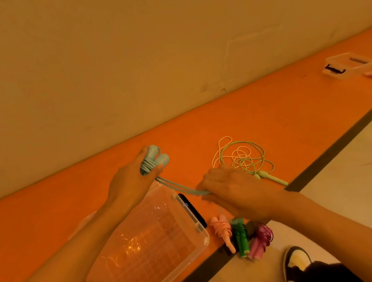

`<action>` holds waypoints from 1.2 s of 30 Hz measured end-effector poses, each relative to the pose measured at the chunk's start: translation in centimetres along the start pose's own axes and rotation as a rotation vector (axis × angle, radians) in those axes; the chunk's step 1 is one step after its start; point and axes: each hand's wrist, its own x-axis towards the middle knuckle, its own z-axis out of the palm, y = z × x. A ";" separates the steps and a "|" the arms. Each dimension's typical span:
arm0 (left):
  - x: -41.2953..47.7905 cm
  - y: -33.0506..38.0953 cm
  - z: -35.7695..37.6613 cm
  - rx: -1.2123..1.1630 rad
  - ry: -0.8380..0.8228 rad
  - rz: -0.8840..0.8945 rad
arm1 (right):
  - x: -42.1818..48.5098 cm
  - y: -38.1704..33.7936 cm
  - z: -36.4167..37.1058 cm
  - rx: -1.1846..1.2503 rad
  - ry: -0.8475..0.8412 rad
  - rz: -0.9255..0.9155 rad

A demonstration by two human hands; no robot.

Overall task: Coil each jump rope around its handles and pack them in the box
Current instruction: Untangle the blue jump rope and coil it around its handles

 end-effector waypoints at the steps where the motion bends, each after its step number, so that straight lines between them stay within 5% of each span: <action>1: -0.2 0.1 0.2 0.030 -0.038 0.015 | 0.0 0.6 -0.4 0.010 0.039 0.026; 7: -1.6 1.4 1.7 -0.024 -0.279 0.132 | -0.2 3.9 -2.8 -0.102 0.240 0.099; 14: -4.8 5.9 3.1 0.276 -0.463 0.364 | 0.9 4.3 -2.6 -0.041 0.303 0.205; 23: -7.0 8.0 3.6 0.038 -0.339 0.461 | 1.6 7.1 -2.9 0.153 0.200 0.395; 30: -6.6 7.3 2.4 0.150 -0.330 0.669 | -0.2 9.4 -1.6 0.487 -0.039 0.525; 36: -5.8 6.4 2.0 -0.005 -0.245 0.532 | -2.0 11.2 -4.9 0.711 -0.249 0.638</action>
